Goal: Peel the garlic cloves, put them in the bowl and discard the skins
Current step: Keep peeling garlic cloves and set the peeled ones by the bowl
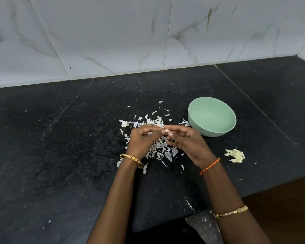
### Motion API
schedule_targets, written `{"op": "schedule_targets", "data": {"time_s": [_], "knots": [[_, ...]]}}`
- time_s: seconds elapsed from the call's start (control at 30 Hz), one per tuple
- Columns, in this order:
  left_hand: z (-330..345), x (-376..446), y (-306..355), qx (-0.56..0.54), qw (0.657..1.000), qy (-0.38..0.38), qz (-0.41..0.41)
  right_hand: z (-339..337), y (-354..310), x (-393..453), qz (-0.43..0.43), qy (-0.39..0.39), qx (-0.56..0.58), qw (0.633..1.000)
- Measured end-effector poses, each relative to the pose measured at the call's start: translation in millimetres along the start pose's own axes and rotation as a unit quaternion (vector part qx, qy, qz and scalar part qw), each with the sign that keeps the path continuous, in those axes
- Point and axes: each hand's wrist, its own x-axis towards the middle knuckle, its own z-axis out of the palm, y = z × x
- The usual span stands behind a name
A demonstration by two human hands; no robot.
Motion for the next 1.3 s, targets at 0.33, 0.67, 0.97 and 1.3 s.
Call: {"op": "schedule_targets", "data": {"time_s": [0.33,0.67,0.97,1.3], "knots": [[-2.7,4.4,4.1,0.062,0.998,-0.011,-0.031,-1.0,6.3,1.7,-0.049,-0.007,-0.064,0.997],[6.6,9.8,14.1,0.103,0.994,0.014,0.016,12.6,9.4,9.2,-0.106,0.035,-0.025,0.993],[11.4,10.1,19.9,-0.006,0.999,-0.026,-0.043,22.7,3.5,8.5,-0.077,0.007,0.072,0.994],[9.7,9.8,28.7,-0.003,0.991,0.01,-0.13,18.2,-6.3,8.7,-0.019,-0.035,0.162,0.986]]}}
